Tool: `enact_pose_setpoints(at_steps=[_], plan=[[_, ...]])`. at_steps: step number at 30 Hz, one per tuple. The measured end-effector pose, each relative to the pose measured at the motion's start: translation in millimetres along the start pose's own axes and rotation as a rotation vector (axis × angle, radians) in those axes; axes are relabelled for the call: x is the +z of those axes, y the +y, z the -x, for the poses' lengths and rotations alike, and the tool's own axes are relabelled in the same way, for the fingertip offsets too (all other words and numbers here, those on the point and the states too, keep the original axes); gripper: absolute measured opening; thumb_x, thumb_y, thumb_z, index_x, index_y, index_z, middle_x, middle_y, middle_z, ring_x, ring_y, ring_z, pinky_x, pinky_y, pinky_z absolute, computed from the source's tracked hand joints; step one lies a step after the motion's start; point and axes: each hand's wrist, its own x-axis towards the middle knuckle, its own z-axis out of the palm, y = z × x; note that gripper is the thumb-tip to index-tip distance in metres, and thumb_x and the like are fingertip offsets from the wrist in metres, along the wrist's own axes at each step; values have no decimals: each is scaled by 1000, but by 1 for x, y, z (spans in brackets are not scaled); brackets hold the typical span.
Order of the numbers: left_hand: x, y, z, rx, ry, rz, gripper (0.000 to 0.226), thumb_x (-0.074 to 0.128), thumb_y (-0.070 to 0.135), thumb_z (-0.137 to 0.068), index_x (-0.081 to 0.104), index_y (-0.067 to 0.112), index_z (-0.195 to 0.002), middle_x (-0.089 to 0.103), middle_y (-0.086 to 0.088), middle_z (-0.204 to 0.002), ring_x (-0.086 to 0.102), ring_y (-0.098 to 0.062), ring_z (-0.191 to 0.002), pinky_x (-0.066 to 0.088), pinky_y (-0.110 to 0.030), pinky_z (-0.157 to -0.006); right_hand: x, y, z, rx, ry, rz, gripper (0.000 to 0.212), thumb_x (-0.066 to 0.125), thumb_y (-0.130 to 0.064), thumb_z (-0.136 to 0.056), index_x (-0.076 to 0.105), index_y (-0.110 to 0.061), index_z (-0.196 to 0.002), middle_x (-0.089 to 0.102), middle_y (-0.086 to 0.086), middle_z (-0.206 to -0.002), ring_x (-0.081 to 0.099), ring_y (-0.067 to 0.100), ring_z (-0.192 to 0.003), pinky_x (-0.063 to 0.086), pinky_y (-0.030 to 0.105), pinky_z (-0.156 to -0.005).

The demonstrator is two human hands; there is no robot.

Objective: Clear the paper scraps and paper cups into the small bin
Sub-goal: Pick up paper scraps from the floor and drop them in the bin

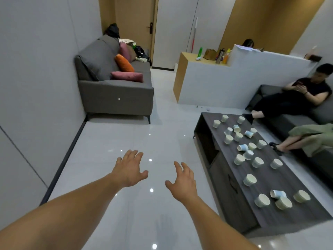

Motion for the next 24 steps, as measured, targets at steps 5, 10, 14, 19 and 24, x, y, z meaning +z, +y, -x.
enact_pose_setpoints(at_steps=[5,10,14,19,24], plan=[[-19,5,-107,49,-42,3,79,46,56,-87,15,21,-151,10,-2,-160,2,-22,-148,14,-45,-116,-11,4,-84,89,11,3,82,58,-49,-88,11,-32,-154,6,-3,-161,7,20,-147,25,41,-114],[-28,30,-207,81,-79,5,79,48,56,-87,17,20,-151,12,-2,-159,4,-23,-147,15,-45,-116,-27,30,-171,146,25,14,82,57,-50,-88,12,-32,-154,6,-2,-161,8,20,-147,24,41,-114],[-30,63,-293,104,-66,-7,80,49,57,-87,18,20,-150,16,-3,-159,8,-24,-147,17,-45,-115,-47,59,-258,138,28,16,82,58,-50,-87,13,-31,-153,7,-1,-161,8,22,-147,24,41,-114],[-46,105,-387,58,-42,23,80,50,56,-87,18,21,-151,17,-2,-159,11,-23,-147,19,-45,-116,-82,88,-356,102,21,-1,83,59,-49,-88,12,-32,-154,6,-2,-161,8,22,-147,25,43,-114],[-55,136,-478,31,-11,82,79,49,56,-87,20,20,-151,19,-1,-158,15,-20,-145,21,-42,-116,-122,113,-451,82,29,4,82,58,-48,-88,11,-32,-153,6,-3,-161,6,21,-147,25,43,-114]])
